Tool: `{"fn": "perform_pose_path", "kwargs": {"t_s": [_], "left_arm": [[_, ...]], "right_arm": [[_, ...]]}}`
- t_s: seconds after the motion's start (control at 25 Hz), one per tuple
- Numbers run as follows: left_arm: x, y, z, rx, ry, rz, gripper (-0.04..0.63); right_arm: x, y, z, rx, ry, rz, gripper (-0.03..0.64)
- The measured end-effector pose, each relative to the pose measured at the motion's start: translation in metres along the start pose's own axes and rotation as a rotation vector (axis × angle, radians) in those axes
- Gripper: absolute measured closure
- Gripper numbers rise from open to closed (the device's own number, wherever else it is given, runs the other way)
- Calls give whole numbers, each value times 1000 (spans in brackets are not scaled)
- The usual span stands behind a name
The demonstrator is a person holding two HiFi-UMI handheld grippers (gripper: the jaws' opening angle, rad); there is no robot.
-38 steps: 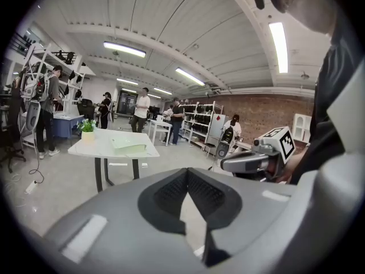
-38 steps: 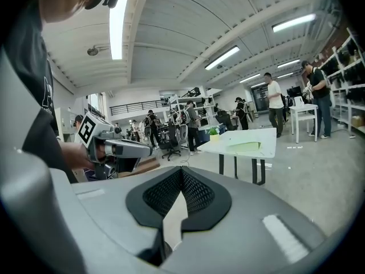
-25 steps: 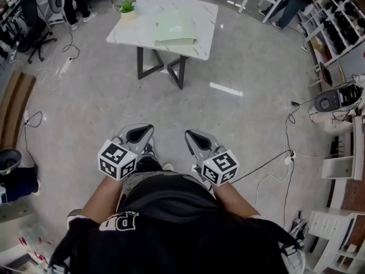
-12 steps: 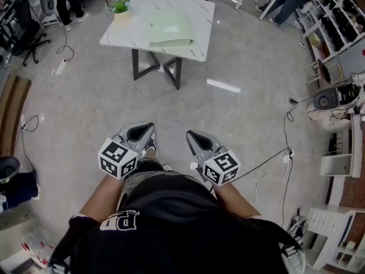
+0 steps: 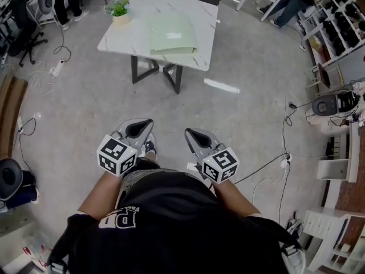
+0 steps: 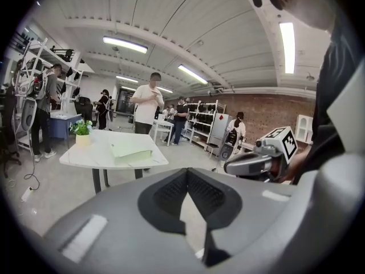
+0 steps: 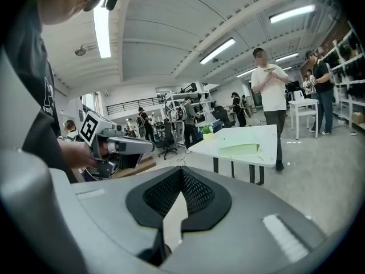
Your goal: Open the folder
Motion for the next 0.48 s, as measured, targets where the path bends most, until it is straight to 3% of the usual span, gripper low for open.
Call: {"fn": "perform_pose_path", "kwargs": {"t_s": [0.48], "left_arm": [[89,-73,-50,-5,32,-22,540]], "right_arm": [[-60,-48,-91,5,31,13,617]]}}
Point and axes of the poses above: the fingertips, and each gripper's own axes: z backward along the fingers, x to its left, y out of its underside, the point moved 1 cm from there along z, backward along the fingers, and after that the axes turned 11 degrees about z, right-handed, at the moved point
